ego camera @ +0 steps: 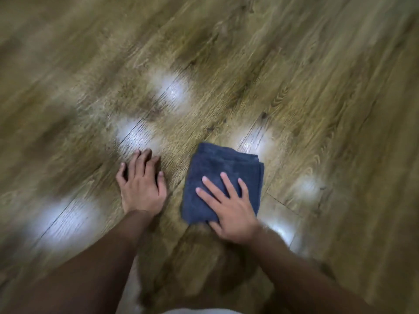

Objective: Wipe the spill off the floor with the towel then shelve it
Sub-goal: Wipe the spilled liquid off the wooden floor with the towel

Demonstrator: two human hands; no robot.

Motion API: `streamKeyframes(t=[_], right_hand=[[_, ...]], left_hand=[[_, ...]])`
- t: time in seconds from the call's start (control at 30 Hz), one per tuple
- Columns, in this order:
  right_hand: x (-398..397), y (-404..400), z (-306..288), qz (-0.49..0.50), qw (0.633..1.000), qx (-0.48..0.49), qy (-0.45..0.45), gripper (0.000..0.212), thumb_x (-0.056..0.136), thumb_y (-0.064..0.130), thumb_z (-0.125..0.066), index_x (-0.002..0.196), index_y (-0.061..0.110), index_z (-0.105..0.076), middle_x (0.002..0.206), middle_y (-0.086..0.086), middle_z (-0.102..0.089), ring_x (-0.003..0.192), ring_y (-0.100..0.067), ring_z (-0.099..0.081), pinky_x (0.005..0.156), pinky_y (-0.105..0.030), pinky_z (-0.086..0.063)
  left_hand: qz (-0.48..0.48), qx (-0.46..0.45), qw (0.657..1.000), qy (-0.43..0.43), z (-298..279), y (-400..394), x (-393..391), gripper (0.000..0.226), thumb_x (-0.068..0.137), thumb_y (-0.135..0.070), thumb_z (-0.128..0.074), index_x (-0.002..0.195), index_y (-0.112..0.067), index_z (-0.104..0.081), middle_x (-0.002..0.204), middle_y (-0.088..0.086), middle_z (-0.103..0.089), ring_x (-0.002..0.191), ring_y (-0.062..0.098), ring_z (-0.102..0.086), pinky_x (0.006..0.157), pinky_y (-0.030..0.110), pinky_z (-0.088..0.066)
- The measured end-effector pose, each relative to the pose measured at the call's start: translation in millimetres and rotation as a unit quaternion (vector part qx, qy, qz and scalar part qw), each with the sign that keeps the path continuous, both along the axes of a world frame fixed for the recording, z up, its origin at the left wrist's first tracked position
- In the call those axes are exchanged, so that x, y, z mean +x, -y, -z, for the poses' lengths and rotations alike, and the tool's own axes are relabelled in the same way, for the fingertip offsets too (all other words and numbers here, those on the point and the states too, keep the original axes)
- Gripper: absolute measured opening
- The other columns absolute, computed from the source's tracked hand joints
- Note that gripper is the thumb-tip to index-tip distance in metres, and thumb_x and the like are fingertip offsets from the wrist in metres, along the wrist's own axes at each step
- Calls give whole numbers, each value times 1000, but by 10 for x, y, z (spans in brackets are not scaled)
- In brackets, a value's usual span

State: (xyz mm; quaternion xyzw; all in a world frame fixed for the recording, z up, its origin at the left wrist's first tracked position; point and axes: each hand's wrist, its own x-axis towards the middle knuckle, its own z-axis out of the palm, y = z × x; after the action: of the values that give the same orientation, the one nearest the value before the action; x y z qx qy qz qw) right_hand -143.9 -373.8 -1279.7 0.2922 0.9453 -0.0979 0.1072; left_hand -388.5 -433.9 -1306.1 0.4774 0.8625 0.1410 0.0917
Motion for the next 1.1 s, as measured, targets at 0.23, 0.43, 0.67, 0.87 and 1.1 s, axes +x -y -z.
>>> streamKeyframes(t=[0.23,0.43,0.67,0.87,1.1], right_hand=[[-680,-931,37,194,981,1,-24,84,89,49,-56,158,40,-10,169,9,4,154,-35,5,117,-65,2],[-581,-1094,69,189,980,-1,-56,76,92,33,-57,158,37,-19,169,10,-4,155,-31,3,120,-63,4],[491,-159,67,167,985,21,-44,80,85,36,-64,156,32,-28,167,7,-16,155,-32,-9,120,-63,-8],[1078,123,78,155,988,25,-13,88,79,38,-69,156,34,-28,166,10,-20,154,-29,-14,120,-59,-11],[917,-1402,52,300,953,24,-40,76,91,25,-57,157,38,-21,168,14,-9,155,-27,-4,123,-56,-4]], left_hand=[[-5,15,1000,-23,10,10,32,45,91,-36,-44,131,-19,-58,151,1,-47,149,19,-30,117,50,-17],[-8,22,999,-46,27,3,47,45,91,-37,-44,130,-19,-57,150,1,-47,147,20,-31,116,50,-18],[-16,7,999,-41,8,-66,151,49,88,-35,-40,130,-15,-54,147,8,-47,144,29,-33,116,56,-17],[3,43,999,-15,-75,-72,354,38,88,-26,-47,122,-15,-60,140,9,-52,137,29,-42,111,53,-20],[205,104,972,41,-155,-377,1324,39,86,-22,-56,124,-14,-62,142,4,-54,140,21,-44,110,53,-28]])
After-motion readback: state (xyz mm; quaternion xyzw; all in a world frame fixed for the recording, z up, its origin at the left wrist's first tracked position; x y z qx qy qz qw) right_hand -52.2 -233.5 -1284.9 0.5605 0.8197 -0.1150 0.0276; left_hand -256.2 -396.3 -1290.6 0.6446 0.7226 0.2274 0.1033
